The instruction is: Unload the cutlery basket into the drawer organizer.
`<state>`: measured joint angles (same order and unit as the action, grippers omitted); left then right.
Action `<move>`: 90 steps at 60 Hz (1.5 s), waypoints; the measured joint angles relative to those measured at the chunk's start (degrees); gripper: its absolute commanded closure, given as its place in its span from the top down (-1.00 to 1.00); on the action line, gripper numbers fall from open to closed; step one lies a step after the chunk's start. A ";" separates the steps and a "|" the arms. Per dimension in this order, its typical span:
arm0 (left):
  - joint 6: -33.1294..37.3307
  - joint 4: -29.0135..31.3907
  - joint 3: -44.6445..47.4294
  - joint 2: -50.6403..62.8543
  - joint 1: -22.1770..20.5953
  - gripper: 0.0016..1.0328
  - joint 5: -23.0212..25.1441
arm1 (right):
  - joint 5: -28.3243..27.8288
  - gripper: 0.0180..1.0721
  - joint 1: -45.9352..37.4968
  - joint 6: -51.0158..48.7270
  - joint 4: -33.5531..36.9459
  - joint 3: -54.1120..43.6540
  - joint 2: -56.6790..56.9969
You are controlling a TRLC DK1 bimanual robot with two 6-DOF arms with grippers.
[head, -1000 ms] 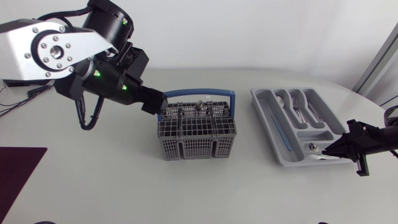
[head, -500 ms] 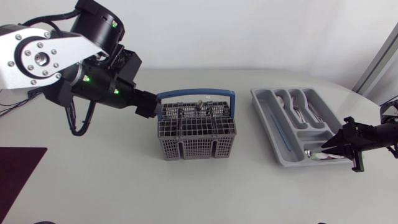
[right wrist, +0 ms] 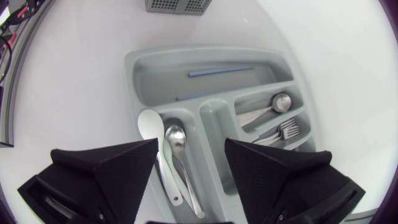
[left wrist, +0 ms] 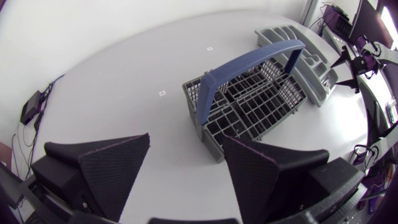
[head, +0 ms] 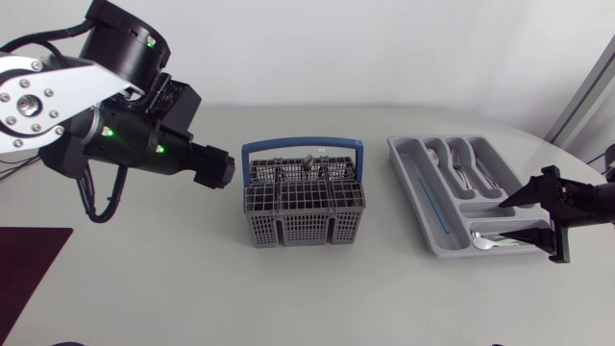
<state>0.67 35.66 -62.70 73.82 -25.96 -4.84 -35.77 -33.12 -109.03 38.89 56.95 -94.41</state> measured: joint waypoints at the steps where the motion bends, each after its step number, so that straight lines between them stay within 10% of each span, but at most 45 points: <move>1: 0.00 0.02 0.15 -0.15 0.07 0.90 0.00 | -0.17 0.64 0.31 0.31 0.15 -0.42 0.83; 33: 3.06 0.07 8.90 -3.80 1.46 0.87 -0.02 | -0.72 0.66 26.32 33.03 -14.27 -11.87 18.53; 46: 4.37 0.00 10.03 -2.34 -0.98 0.47 0.28 | 1.70 0.64 33.88 49.18 -25.27 -11.10 16.11; 63: 4.57 -0.04 10.54 1.18 -3.98 -0.72 1.95 | 3.06 -0.21 39.28 59.65 -28.85 -6.21 8.39; 74: 5.18 -0.72 10.75 3.78 -4.70 -0.81 4.66 | 3.04 -0.72 40.89 63.14 -29.22 -1.03 4.00; 90: 5.64 -3.10 12.09 6.88 -7.54 -0.86 4.85 | 3.04 -0.75 42.03 67.78 -30.64 6.19 -2.64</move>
<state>6.31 32.56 -50.61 80.71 -33.50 0.01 -32.73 8.91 -41.25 8.25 63.13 -97.06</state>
